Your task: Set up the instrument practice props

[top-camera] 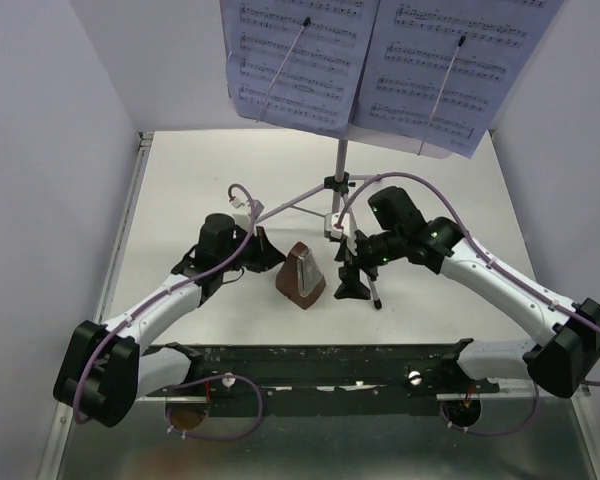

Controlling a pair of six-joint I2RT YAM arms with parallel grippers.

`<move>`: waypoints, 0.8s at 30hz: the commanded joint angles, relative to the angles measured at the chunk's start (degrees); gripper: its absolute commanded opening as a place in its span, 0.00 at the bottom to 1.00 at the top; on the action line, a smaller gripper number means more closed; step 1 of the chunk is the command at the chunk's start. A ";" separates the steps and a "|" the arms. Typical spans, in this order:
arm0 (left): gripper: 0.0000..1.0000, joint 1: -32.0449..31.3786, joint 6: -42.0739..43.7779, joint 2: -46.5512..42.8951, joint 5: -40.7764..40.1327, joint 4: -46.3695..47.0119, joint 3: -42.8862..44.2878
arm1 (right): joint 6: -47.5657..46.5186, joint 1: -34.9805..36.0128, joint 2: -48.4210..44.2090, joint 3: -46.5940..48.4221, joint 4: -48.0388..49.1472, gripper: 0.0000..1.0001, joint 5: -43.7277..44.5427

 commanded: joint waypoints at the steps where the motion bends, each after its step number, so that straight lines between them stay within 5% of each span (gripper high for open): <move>1: 0.08 -4.91 -6.58 -4.70 -7.86 4.08 -5.27 | 9.33 3.47 3.59 2.80 6.02 1.00 9.94; 9: 0.13 -7.82 -10.99 -16.90 -19.90 -0.91 -9.15 | 17.42 5.05 7.11 1.05 12.62 0.99 8.20; 12: 0.27 -7.82 -9.42 -24.81 -23.87 -5.83 -8.63 | 18.39 5.67 9.74 2.62 12.89 1.00 8.46; 18: 0.83 -7.73 -7.56 -34.76 -26.52 -11.91 -8.01 | 20.50 6.20 13.97 7.02 11.22 0.99 10.30; 24: 0.92 -7.64 -9.67 -34.78 -19.59 -7.79 -9.06 | 20.50 6.90 15.20 7.20 10.96 0.89 12.15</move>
